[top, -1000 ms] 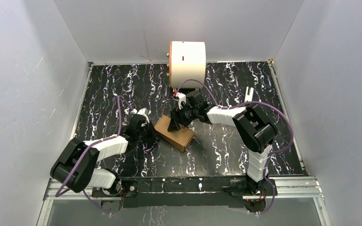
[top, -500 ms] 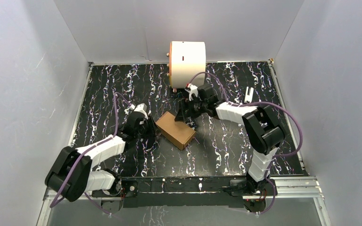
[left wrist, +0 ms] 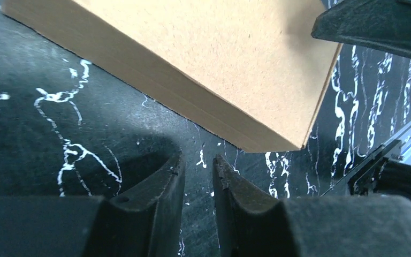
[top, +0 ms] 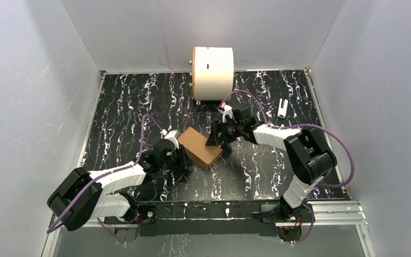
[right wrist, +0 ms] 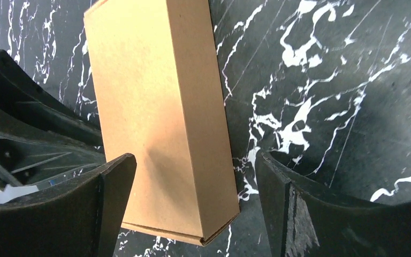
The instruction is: Fold the paper box
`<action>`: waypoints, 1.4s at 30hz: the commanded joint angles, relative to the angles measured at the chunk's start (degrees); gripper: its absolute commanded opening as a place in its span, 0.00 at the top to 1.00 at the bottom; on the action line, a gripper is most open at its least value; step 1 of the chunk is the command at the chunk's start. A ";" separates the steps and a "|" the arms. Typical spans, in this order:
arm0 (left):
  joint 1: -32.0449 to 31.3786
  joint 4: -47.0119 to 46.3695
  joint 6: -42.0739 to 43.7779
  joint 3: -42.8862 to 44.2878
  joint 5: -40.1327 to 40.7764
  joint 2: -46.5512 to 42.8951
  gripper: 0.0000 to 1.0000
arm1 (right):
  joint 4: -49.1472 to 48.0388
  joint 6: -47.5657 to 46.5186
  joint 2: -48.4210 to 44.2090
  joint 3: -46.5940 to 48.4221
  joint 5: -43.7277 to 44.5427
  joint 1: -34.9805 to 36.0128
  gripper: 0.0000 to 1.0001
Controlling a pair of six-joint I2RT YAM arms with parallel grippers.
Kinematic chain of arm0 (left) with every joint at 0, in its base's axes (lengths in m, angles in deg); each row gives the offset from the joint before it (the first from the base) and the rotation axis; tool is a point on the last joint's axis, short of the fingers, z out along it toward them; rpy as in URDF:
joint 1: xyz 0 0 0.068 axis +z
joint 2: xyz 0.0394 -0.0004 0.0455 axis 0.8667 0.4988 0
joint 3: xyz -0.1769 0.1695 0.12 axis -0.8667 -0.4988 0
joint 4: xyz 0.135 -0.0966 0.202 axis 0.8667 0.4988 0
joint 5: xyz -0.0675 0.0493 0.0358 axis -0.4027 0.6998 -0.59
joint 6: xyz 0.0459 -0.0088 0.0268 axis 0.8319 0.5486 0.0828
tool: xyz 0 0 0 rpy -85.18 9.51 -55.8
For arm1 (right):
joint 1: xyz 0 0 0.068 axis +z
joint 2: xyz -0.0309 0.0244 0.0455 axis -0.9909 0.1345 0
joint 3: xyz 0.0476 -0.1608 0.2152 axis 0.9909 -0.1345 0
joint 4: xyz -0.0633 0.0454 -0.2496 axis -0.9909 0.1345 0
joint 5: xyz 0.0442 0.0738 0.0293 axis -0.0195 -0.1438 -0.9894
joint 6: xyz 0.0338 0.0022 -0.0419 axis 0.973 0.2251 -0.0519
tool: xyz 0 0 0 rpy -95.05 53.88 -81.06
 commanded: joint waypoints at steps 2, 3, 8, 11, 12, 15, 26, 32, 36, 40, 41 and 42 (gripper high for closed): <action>-3.32 -7.34 -0.34 0.96 0.05 6.15 0.79 | -2.97 2.08 -1.60 -1.85 -2.98 -0.02 0.12; -4.05 -8.11 -0.15 1.50 0.14 7.58 0.80 | -3.33 2.33 -1.40 -2.11 -3.34 -0.02 0.12; -7.23 -13.33 0.38 2.63 1.65 13.60 0.85 | -5.20 4.06 -0.72 -3.64 -4.19 0.07 0.14; -8.47 -16.41 0.01 2.51 1.56 16.00 0.87 | -6.97 5.89 -0.78 -5.34 -4.69 0.15 0.17; -8.91 -17.56 -0.12 2.50 1.64 16.68 0.87 | -7.69 6.57 -0.86 -6.03 -4.96 0.30 0.18; -9.49 -20.60 -1.20 2.73 1.72 18.81 0.88 | -8.98 8.32 -1.05 -7.91 -4.76 1.30 0.20; -9.55 -29.38 -6.06 5.67 8.67 21.55 0.88 | -16.70 18.71 -4.06 -18.36 0.72 6.86 0.32; -9.50 -28.63 -4.73 4.93 8.70 20.75 0.87 | -16.05 18.71 -9.48 -21.64 6.81 6.99 0.31; -9.50 -26.93 -5.61 1.17 9.34 17.61 0.82 | -10.87 14.07 -10.12 -17.15 9.56 5.51 0.26; -9.45 -22.53 -7.09 -2.68 11.70 10.49 0.75 | -7.73 10.65 -10.04 -12.56 10.87 2.90 0.20; -9.41 -20.85 -7.02 -3.10 12.51 8.70 0.74 | -7.11 9.88 -9.72 -11.16 10.95 2.40 0.18; -9.36 -18.86 -6.74 -3.39 13.46 6.97 0.73 | -6.15 8.94 -9.12 -9.66 10.93 2.01 0.16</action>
